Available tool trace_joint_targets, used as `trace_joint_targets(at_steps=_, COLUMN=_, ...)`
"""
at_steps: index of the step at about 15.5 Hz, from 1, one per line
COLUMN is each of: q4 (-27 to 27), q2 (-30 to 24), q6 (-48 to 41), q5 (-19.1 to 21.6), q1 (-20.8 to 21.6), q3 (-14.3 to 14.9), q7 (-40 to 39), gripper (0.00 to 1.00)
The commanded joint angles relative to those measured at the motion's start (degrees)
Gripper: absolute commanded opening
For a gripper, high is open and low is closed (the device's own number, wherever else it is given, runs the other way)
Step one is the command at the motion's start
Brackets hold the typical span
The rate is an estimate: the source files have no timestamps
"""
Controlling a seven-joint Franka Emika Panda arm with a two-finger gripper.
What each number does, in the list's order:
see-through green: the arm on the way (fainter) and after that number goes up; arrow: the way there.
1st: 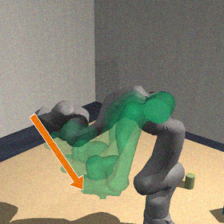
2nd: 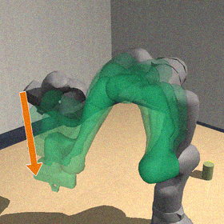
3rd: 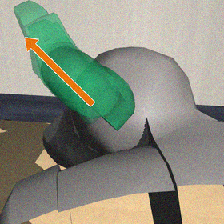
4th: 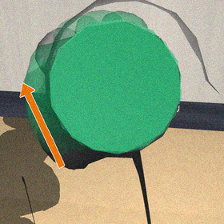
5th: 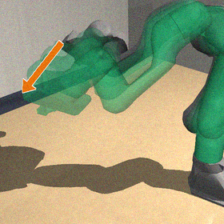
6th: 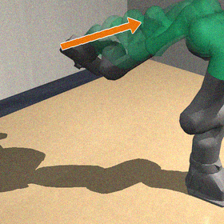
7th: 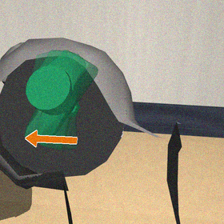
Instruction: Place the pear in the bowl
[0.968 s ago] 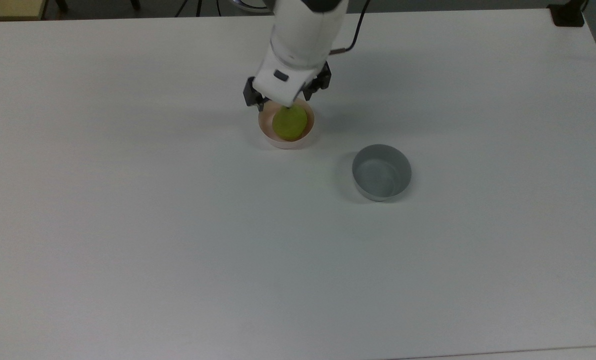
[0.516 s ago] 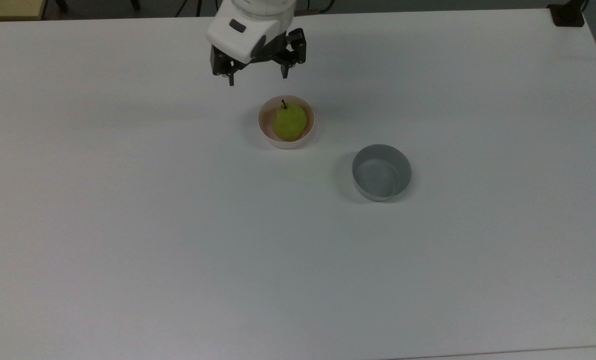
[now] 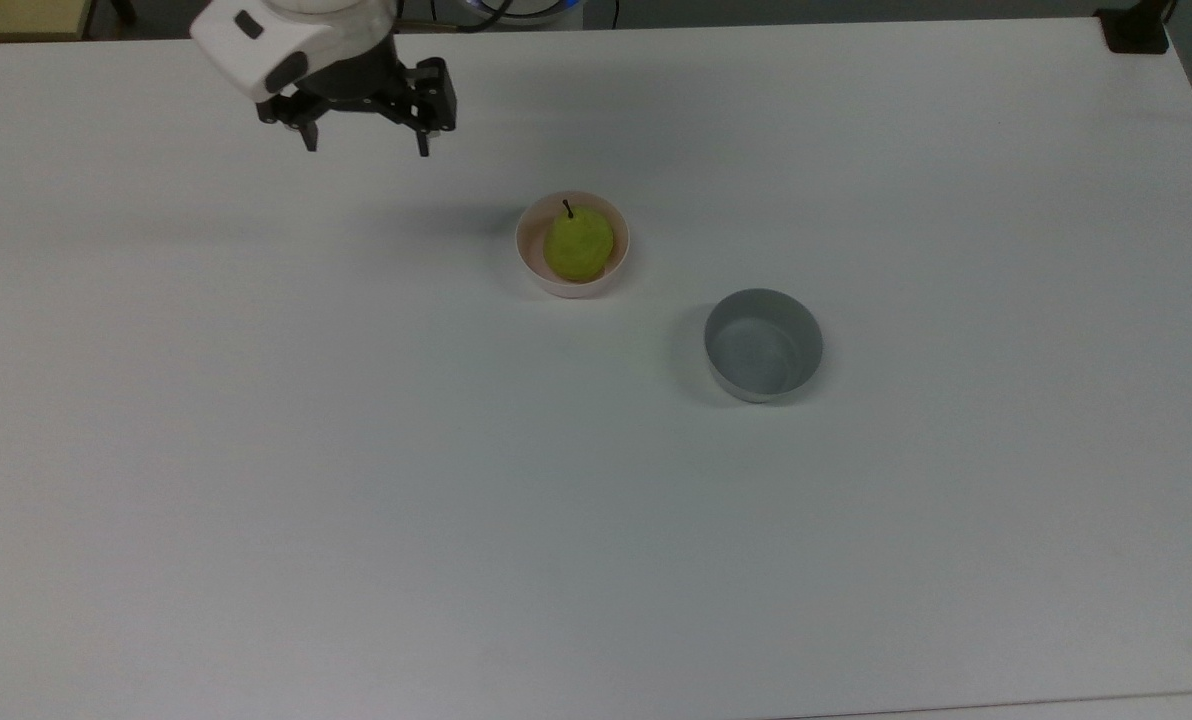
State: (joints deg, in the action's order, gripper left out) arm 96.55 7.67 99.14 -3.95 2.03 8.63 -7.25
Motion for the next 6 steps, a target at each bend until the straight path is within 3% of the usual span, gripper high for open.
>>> trace_joint_targets(at_steps=1, q4=0.13, q2=-2.13, q6=-1.57, q5=0.78, q1=-1.16, q3=-1.16, q7=-0.04, gripper=1.0)
trace_joint_targets(at_steps=6, q4=-1.01, q2=-2.49, q6=-1.49, q5=0.96, q1=-1.59, q3=-0.72, q7=0.83, gripper=1.0)
